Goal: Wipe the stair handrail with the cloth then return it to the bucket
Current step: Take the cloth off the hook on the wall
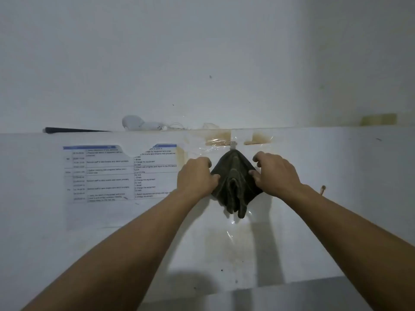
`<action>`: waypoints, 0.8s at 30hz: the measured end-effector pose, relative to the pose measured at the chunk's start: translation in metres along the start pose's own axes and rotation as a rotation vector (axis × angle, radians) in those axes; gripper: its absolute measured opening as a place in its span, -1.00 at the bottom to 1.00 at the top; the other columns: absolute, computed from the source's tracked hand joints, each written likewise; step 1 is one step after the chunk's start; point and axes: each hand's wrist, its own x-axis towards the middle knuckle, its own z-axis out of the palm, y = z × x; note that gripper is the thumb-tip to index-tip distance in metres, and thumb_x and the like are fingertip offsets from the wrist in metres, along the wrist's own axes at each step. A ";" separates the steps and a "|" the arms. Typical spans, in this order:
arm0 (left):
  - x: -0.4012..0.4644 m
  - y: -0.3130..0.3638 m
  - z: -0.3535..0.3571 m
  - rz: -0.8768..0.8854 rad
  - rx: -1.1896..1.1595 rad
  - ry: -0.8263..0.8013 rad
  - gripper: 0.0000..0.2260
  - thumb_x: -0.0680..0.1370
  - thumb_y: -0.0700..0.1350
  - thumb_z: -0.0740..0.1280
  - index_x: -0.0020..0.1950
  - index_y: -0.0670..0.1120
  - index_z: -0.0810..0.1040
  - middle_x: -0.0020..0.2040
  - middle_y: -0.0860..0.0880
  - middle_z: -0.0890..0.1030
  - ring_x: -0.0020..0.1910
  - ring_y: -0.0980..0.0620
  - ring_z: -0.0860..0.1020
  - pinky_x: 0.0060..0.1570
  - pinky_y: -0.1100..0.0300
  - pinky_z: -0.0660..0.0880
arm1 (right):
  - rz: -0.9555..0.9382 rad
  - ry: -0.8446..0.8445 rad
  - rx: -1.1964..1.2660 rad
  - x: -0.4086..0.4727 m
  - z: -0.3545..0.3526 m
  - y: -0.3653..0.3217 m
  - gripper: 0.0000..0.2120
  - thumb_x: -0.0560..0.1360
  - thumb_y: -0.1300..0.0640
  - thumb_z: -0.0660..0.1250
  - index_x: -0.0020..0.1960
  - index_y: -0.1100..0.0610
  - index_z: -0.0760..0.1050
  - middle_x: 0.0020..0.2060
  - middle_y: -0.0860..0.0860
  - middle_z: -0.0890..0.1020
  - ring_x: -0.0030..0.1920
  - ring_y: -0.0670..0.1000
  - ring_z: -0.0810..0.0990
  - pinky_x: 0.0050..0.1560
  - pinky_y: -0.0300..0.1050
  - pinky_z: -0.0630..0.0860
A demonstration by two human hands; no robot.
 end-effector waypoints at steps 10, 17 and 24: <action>0.012 0.007 -0.014 -0.174 -0.295 0.153 -0.91 0.44 -0.20 0.35 -0.18 -0.06 0.64 -0.24 0.01 0.61 -0.14 0.02 0.58 -0.11 0.12 0.57 | 0.066 0.161 0.279 0.020 0.001 0.006 -0.85 0.53 0.11 0.24 0.02 0.14 0.54 -0.09 0.06 0.60 -0.13 0.05 0.53 -0.14 -0.04 0.48; -0.001 -0.009 -0.065 -0.219 -0.328 0.306 -0.96 0.56 -0.22 0.23 -0.04 -0.10 0.44 -0.16 -0.02 0.49 -0.17 0.08 0.47 -0.21 0.30 0.39 | -0.154 0.197 0.487 0.032 -0.025 -0.026 -0.86 0.60 0.05 0.17 0.08 0.09 0.40 -0.12 0.06 0.55 -0.14 0.10 0.52 -0.16 -0.03 0.42; -0.091 -0.073 -0.130 -0.438 -0.152 0.412 -0.93 0.55 -0.24 0.28 0.02 -0.17 0.48 -0.02 -0.09 0.55 -0.03 0.00 0.52 -0.13 0.28 0.46 | -0.443 -0.024 0.622 0.014 0.003 -0.117 -0.95 0.54 0.07 0.30 -0.02 0.02 0.50 -0.02 0.10 0.64 -0.02 0.12 0.54 0.00 -0.03 0.44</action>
